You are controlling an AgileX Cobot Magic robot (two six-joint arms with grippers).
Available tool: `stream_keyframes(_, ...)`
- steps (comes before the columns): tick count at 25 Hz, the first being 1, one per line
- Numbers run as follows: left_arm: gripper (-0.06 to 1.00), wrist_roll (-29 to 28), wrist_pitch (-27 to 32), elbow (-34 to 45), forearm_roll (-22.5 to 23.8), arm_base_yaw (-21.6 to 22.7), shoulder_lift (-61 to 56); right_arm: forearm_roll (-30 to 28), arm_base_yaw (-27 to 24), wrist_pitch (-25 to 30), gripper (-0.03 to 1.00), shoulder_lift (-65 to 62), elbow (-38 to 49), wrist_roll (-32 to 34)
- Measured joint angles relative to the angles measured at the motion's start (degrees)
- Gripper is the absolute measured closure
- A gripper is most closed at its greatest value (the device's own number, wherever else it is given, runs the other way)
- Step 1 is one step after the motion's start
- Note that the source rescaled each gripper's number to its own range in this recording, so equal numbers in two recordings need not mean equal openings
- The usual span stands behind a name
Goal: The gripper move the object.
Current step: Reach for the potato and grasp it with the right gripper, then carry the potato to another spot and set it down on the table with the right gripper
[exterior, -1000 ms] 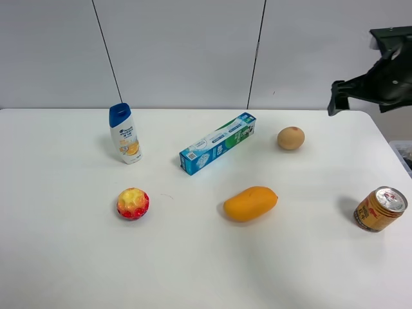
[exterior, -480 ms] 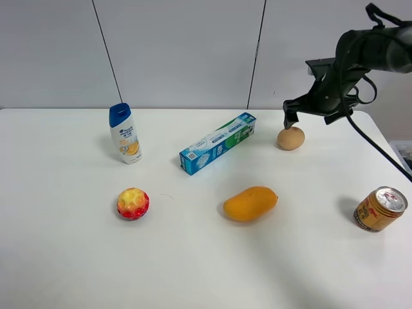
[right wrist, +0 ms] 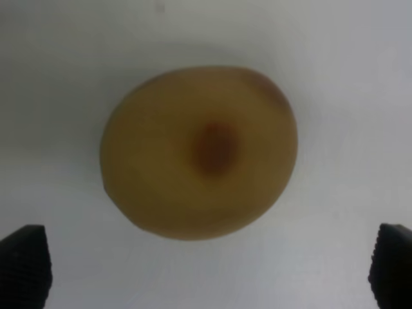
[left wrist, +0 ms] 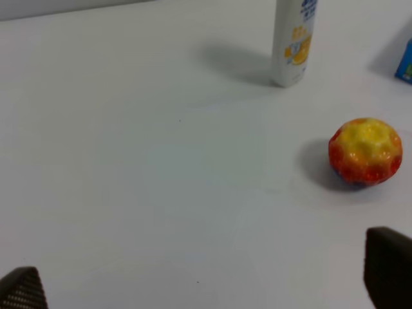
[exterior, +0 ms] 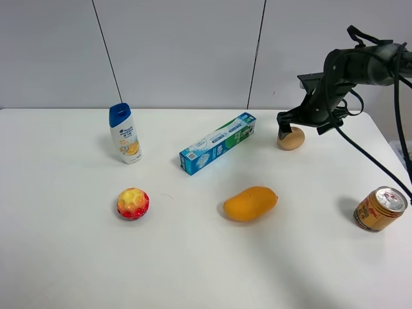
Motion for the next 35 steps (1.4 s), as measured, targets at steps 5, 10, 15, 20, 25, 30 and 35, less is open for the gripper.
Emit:
stream_keyframes(5,-0.06,0.0,0.0,0.0,0.0,0.0,0.0,1.2,0.0,-2.0,-0.03,2.5,-0.4,0.0)
stream_keyframes(10,-0.06,0.0,0.0,0.0,0.0,0.0,0.0,1.2,0.0,-4.6,-0.03,3.7,-0.4,0.0)
stream_keyframes(15,-0.06,0.0,0.0,0.0,0.0,0.0,0.0,2.2,0.0,-6.5,-0.03,5.0,-0.5,0.3)
stream_keyframes(20,-0.06,0.0,0.0,0.0,0.0,0.0,0.0,2.6,0.0,-7.7,-0.03,6.3,-0.5,0.4)
stream_keyframes(25,-0.06,0.0,0.0,0.0,0.0,0.0,0.0,2.7,0.0,-8.8,-0.02,7.0,-0.5,0.4)
stream_keyframes(30,-0.06,-0.1,0.0,0.0,0.0,0.0,0.0,2.7,0.0,-8.9,0.42,7.0,-0.6,0.4)
stream_keyframes(35,-0.06,-0.1,0.0,0.0,0.0,0.0,0.0,2.7,0.0,-8.7,0.89,7.0,-0.6,0.5)
